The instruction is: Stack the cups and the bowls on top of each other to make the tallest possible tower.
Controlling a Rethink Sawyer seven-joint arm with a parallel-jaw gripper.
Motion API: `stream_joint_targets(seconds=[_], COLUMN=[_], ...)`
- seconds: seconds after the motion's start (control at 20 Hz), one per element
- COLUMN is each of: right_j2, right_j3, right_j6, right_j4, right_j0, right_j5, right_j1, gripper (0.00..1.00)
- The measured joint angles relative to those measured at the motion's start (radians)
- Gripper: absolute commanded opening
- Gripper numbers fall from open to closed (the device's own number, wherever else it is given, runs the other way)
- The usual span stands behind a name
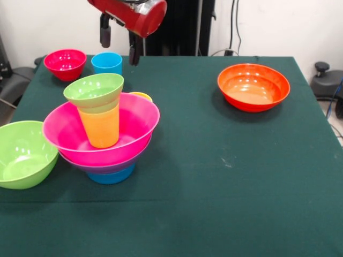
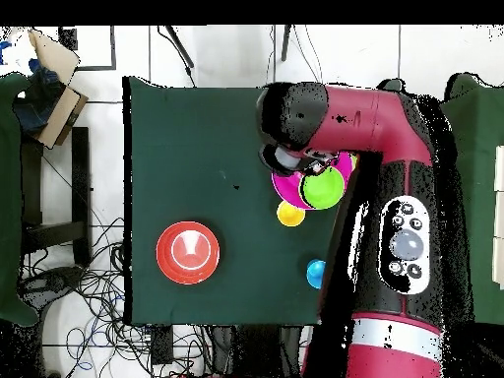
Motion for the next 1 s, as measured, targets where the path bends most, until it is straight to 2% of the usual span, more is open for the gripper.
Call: stream_joint_targets(seconds=[0.55, 1.0], right_j2=[0.002, 0.001], right_j3=[0.000, 0.000], right_j6=[0.000, 0.000], right_j4=[0.052, 0.105], right_j0=[0.048, 0.135], right_j5=[0.000, -0.029], right_j1=[0.016, 0.029], gripper=[1.00, 1.00])
